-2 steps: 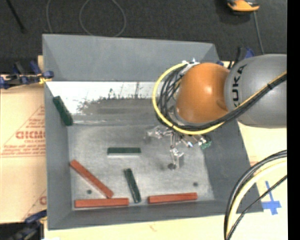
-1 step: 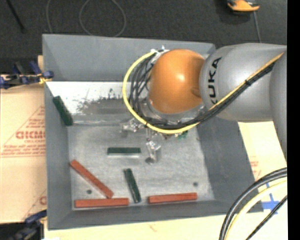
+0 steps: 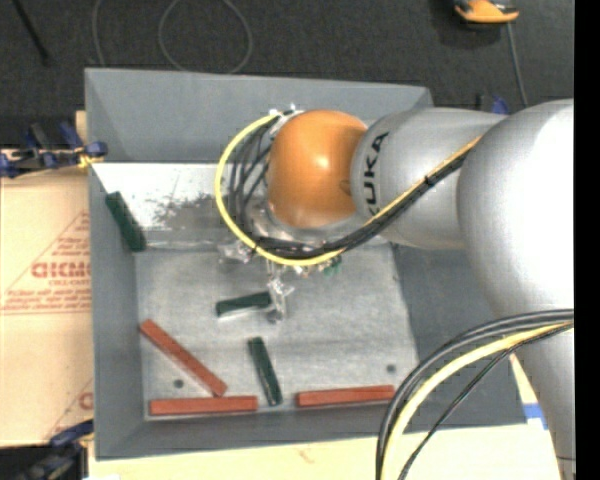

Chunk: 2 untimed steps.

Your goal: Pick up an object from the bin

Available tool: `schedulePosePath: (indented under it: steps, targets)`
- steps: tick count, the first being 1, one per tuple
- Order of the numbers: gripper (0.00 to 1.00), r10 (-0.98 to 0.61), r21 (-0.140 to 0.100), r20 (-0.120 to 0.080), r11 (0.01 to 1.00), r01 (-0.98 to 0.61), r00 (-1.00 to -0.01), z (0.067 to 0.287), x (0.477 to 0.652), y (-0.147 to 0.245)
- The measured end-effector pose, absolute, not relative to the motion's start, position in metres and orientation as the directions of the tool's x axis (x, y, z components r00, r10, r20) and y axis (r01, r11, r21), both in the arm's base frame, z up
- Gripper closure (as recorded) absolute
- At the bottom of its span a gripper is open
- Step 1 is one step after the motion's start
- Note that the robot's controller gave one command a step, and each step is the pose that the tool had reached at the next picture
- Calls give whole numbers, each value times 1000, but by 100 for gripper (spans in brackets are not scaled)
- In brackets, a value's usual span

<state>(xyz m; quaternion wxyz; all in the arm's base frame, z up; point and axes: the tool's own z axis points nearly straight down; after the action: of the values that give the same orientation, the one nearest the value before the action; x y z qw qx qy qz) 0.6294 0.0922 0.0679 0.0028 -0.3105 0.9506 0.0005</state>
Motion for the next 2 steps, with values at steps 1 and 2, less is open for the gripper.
schedulePosePath:
  steps: [1,2]
  targets:
    - [100,-586,-2,-9,810,-586,-810,72,630,92]
    - [100,-580,-7,-13,814,-580,-814,240,632,106]
